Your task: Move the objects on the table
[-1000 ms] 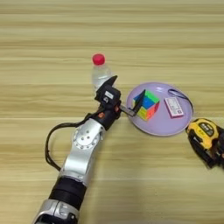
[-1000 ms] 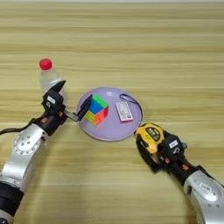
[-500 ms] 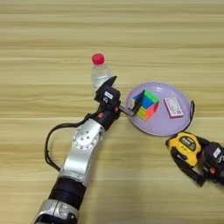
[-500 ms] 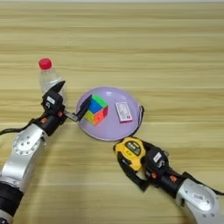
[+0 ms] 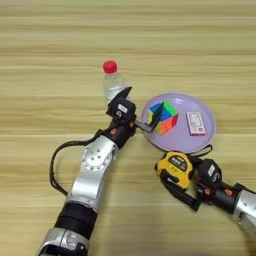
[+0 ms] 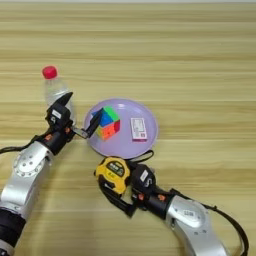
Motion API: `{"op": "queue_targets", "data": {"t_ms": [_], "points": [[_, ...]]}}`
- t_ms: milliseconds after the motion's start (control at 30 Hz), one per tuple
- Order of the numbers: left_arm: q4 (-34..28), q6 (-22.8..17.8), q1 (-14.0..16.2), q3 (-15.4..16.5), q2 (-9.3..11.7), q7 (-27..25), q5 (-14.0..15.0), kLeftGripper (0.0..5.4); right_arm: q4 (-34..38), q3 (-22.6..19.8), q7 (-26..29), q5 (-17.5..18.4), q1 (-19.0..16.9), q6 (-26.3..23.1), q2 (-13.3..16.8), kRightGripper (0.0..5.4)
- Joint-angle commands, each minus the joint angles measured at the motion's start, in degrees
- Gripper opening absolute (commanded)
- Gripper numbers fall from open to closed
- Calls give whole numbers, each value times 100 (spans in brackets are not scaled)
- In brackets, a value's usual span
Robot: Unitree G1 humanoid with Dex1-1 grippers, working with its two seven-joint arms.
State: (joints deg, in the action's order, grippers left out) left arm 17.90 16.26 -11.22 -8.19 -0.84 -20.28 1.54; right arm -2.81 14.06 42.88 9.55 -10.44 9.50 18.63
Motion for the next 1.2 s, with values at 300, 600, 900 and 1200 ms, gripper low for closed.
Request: {"op": "queue_targets", "data": {"t_ms": [300, 600, 900, 1200], "points": [[-87, -3, 24, 16, 39, 38, 27, 540, 8, 98, -34, -123, -94, -57, 74, 510], [-149, -25, 63, 36, 46, 45, 44, 540, 314, 0, -35, -45, -200, -65, 178, 536], [-974, -244, 403, -43, 149, -102, 200, 540, 1025, -649, -119, 500, -204, -308, 340, 536], [-1701, -559, 784, -194, 255, -264, 414, 540, 1298, -1078, -240, 1051, -84, -610, 253, 536]]}}
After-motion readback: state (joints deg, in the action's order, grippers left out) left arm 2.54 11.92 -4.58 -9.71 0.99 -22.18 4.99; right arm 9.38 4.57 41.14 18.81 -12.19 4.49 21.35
